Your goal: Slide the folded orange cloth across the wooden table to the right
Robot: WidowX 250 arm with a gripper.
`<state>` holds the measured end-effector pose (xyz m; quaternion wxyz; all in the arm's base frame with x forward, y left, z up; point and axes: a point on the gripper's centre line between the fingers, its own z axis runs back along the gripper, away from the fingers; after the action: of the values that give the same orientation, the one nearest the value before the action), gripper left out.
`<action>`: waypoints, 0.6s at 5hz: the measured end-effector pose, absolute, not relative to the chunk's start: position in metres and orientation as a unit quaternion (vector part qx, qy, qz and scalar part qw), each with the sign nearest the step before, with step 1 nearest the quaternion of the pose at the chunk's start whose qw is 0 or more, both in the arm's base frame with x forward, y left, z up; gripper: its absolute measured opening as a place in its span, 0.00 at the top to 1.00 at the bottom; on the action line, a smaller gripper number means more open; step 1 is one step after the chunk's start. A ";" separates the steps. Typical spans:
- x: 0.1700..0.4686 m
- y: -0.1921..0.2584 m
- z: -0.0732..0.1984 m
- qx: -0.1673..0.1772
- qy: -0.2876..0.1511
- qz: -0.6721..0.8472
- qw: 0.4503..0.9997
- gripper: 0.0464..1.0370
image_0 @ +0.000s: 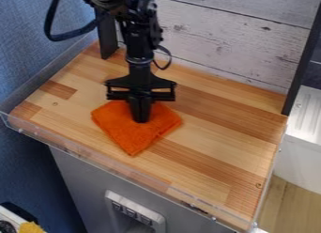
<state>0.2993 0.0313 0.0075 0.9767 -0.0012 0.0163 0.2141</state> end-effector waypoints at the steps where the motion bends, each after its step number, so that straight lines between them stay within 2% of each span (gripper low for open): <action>1: 0.301 0.005 0.008 -0.008 0.014 0.163 0.987 0.99; 3: 0.301 -0.034 0.009 -0.012 0.010 0.074 0.997 0.99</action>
<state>0.3015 -0.0344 0.0089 0.9972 -0.0118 0.0097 0.0738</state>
